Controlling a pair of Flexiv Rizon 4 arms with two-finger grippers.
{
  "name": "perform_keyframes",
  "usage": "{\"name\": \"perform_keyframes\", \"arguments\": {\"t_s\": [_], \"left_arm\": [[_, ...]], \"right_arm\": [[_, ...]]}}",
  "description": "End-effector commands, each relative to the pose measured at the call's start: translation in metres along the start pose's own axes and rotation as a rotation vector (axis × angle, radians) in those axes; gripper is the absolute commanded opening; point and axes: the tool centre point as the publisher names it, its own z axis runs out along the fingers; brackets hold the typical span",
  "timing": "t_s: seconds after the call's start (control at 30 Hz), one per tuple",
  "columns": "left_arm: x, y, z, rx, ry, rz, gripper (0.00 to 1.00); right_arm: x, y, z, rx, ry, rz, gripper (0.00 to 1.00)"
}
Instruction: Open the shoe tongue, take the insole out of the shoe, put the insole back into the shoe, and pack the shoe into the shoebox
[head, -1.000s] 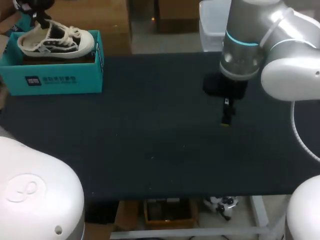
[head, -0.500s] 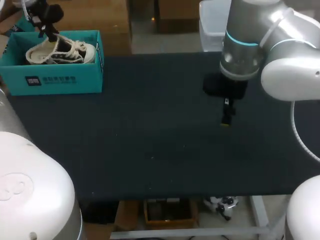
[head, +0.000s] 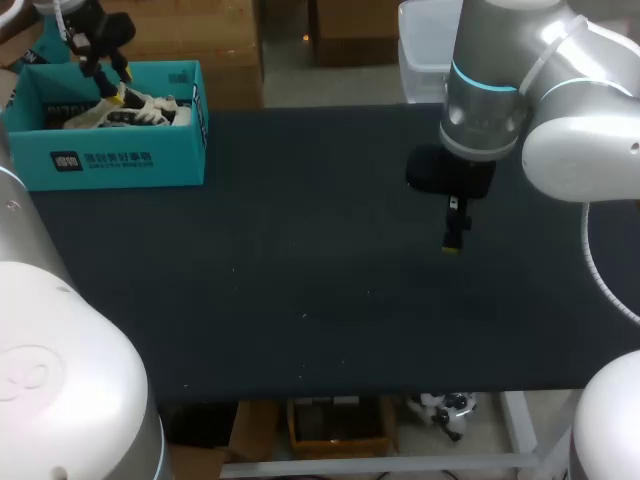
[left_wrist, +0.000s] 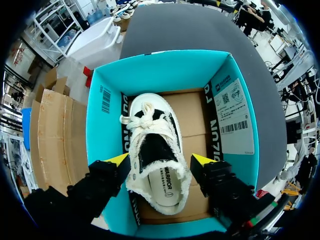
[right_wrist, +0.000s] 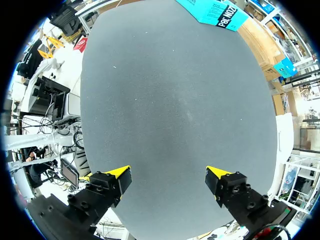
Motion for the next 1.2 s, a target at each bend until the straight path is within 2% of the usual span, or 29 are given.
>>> {"name": "perform_keyframes", "arguments": {"t_s": [0.03,0.13,0.3,0.57,0.73,0.87,1.2], "left_arm": [[0.011,-0.011,-0.027,-0.014,-0.022,0.007,1.0],[0.021,-0.021,-0.041,-0.008,-0.049,0.009,1.0],[0.04,-0.049,-0.069,-0.005,-0.081,0.025,1.0],[0.074,-0.097,-0.077,-0.042,-0.106,0.031,1.0],[0.1,-0.12,-0.077,-0.058,-0.112,0.044,1.0],[0.116,-0.133,-0.072,-0.083,-0.125,0.025,1.0],[0.161,-0.151,-0.072,-0.112,-0.169,0.031,1.0]], "right_arm": [[0.0,-0.001,-0.001,0.001,0.001,-0.001,1.0],[0.0,-0.001,-0.001,0.001,0.001,-0.001,1.0],[0.0,-0.001,-0.001,0.001,0.001,-0.001,1.0],[0.0,-0.001,-0.001,0.001,0.001,-0.001,1.0],[0.0,-0.001,-0.001,0.001,0.001,-0.001,1.0],[0.0,-0.001,-0.001,0.001,0.001,-0.001,1.0],[0.0,-0.001,-0.001,0.001,0.001,-0.001,1.0]]}}
